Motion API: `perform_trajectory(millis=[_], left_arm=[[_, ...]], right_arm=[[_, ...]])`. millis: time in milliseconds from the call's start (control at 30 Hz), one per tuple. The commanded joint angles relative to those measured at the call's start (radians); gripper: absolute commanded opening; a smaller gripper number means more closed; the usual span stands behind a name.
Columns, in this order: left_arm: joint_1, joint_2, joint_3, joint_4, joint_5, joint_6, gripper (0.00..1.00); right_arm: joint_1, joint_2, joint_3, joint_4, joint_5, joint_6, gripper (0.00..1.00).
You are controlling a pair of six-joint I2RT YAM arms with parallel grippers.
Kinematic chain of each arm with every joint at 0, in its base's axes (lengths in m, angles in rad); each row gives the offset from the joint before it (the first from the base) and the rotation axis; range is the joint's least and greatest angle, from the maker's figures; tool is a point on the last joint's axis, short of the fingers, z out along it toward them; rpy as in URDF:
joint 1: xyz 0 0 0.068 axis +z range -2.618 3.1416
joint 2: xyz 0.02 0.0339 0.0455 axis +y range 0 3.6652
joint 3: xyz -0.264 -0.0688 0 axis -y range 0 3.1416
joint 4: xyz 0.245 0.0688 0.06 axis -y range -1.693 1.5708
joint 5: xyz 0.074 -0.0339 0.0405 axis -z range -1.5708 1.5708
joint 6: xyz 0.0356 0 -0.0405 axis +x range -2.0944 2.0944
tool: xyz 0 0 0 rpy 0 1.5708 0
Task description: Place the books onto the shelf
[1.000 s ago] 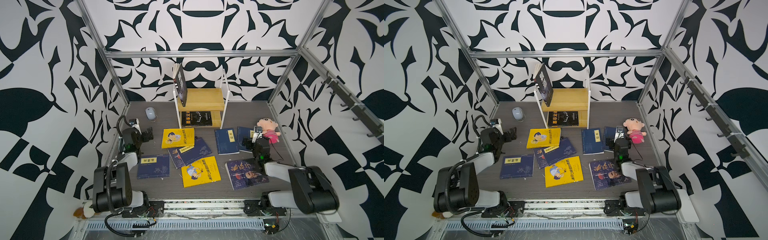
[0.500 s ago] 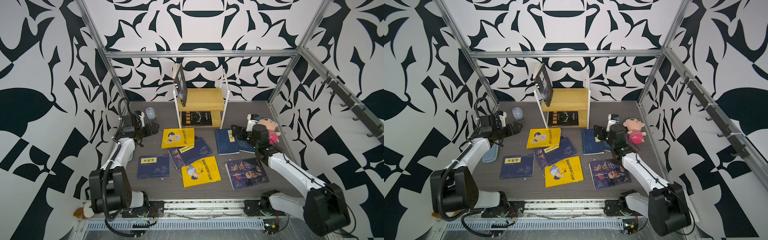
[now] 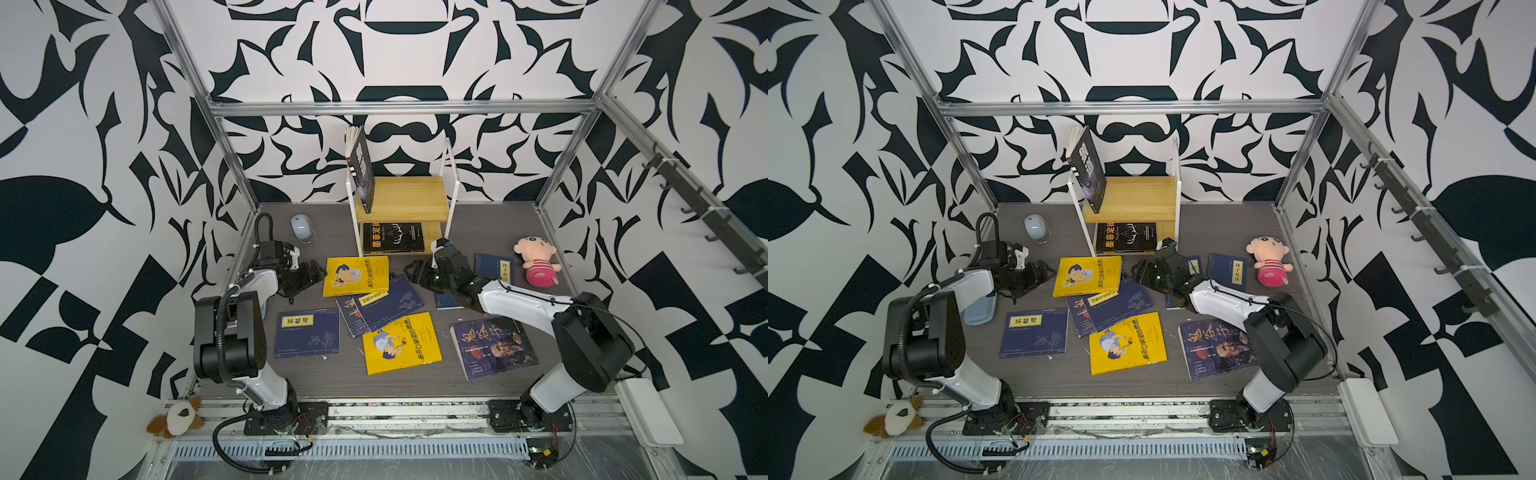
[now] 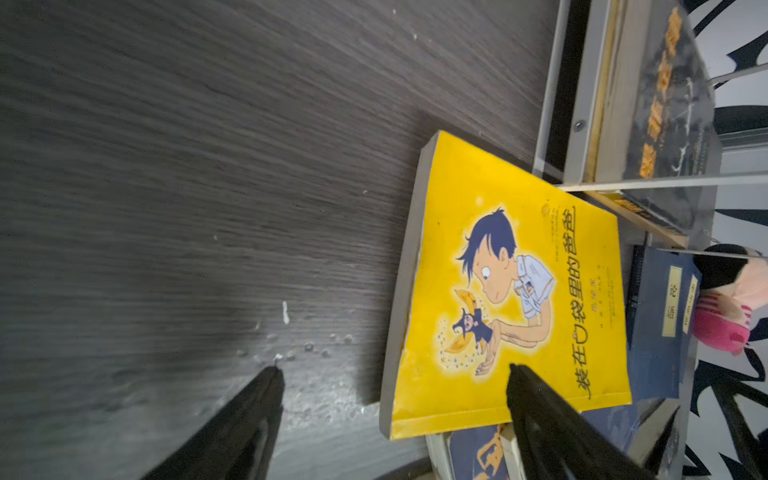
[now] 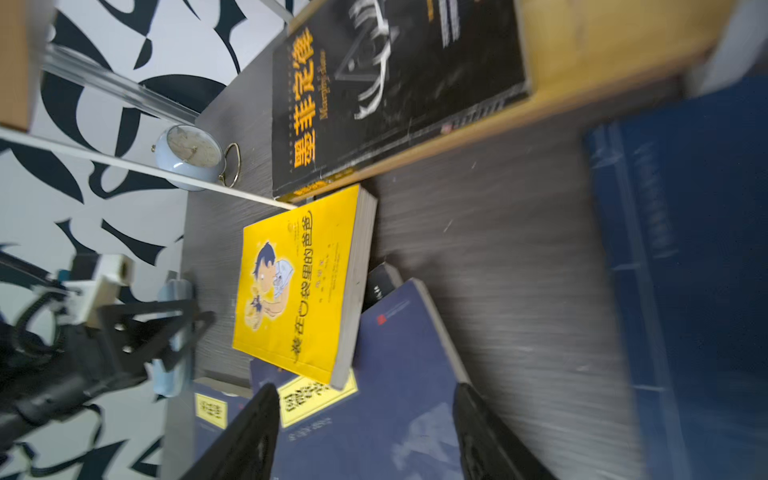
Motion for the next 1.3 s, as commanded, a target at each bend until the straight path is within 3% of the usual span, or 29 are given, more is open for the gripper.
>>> perform_trajectory(millis=[0, 333, 467, 867, 1000, 1267], left_arm=[[-0.008, 0.04, 0.05, -0.028, 0.037, -0.045, 0.8], [-0.062, 0.148, 0.12, -0.075, 0.047, -0.052, 0.63], [-0.062, 0.182, 0.132, -0.082, 0.042, -0.056, 0.62], [-0.074, 0.253, 0.168, -0.112, 0.031, -0.054, 0.38], [-0.083, 0.258, 0.171, -0.118, 0.031, -0.048, 0.36], [-0.088, 0.236, 0.166, -0.125, 0.023, -0.042, 0.4]], right_arm=[[0.018, 0.029, 0.027, 0.126, -0.014, 0.158, 0.65], [0.046, 0.214, 0.059, 0.307, -0.121, 0.307, 0.58], [0.049, 0.255, 0.076, 0.328, -0.141, 0.337, 0.57], [0.069, 0.388, 0.111, 0.476, -0.198, 0.461, 0.52], [0.076, 0.402, 0.124, 0.497, -0.217, 0.474, 0.41], [0.077, 0.351, 0.079, 0.534, -0.224, 0.476, 0.04]])
